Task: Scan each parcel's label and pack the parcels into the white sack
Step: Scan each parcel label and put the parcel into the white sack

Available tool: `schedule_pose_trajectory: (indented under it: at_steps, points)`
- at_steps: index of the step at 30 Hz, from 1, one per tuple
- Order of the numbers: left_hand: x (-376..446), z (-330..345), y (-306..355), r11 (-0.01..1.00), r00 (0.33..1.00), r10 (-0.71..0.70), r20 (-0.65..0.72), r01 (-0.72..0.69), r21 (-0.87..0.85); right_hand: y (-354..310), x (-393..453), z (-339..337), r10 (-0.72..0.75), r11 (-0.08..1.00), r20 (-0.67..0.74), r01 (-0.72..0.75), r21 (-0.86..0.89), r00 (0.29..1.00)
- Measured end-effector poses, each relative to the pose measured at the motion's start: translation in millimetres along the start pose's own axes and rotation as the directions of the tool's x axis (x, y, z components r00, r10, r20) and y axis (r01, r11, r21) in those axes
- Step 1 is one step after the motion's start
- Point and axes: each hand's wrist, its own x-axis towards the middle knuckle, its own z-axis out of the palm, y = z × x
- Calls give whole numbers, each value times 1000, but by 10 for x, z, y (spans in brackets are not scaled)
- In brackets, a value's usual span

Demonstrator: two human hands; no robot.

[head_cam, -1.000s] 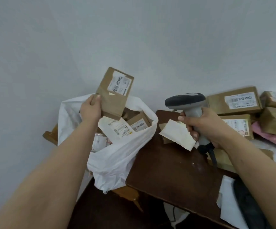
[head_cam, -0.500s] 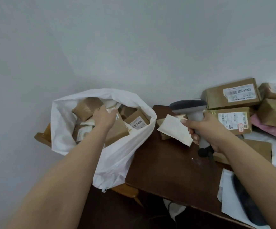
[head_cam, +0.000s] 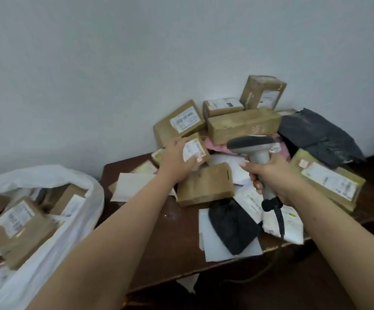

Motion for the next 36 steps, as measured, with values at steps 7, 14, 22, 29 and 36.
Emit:
schedule_pose_trajectory:
  at_steps: [7,14,22,29,36]
  points:
    - [259,1138,1043,976,936,219,275,-215,-47,296,-158,-1227,103,995,-300,-94,46,948]
    - [302,1967,1672,986,865,164,475,-141,-84,757,-138,-2060,209,976,-518,-149,157,829]
    - [464,2460,1804,976,841,-143,522,208,-68,1180,70,-2323,329,944,-554,-264,197,765]
    - [443,2517,1770,902,796,-274,540,408,-144,1228,170,-2279,382,923,-499,-296,245,778]
    - [326,2092,1643,609,761,-346,550,627,-485,1133,175,-2242,299,953,-564,-214,214,770]
